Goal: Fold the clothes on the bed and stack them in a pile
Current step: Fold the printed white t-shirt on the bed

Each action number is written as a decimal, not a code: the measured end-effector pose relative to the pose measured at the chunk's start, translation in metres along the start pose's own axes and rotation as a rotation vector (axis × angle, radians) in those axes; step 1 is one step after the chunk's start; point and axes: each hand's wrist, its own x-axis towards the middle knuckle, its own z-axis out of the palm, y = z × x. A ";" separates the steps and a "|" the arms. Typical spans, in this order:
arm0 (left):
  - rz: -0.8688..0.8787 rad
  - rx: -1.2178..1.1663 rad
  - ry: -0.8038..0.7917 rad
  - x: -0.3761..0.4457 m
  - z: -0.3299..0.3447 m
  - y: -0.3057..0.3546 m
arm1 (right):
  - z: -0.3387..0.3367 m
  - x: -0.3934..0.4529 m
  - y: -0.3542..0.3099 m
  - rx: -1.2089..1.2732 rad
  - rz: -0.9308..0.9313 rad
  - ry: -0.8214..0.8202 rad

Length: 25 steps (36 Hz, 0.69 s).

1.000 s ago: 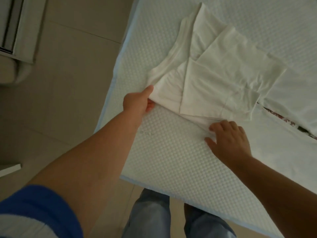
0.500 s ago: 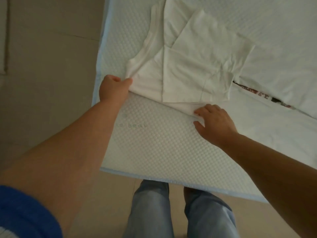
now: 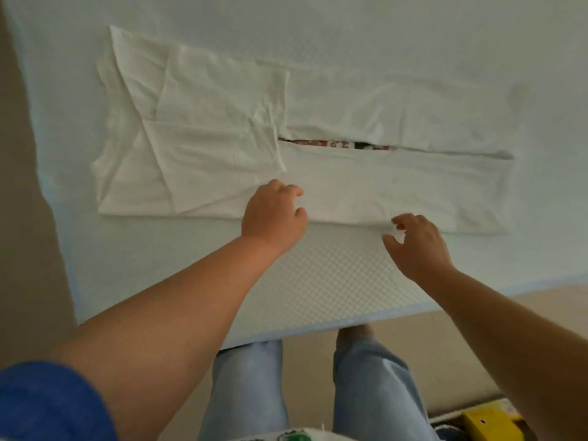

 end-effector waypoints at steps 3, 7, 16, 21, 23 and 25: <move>0.053 0.162 0.060 0.024 0.028 0.022 | -0.007 0.029 0.045 -0.034 0.023 0.147; 0.119 0.295 0.021 0.043 0.068 0.053 | -0.010 0.060 0.102 -0.107 0.024 0.053; -0.014 0.335 0.030 0.062 0.103 0.097 | -0.020 0.062 0.162 -0.008 -0.084 0.152; 0.021 0.271 0.153 0.062 0.096 0.120 | -0.042 0.079 0.174 0.263 0.063 0.264; 0.094 0.256 0.212 0.068 0.095 0.131 | -0.056 0.096 0.173 0.413 0.149 0.294; 0.119 0.264 0.212 0.080 0.095 0.141 | -0.071 0.117 0.171 0.528 0.240 0.291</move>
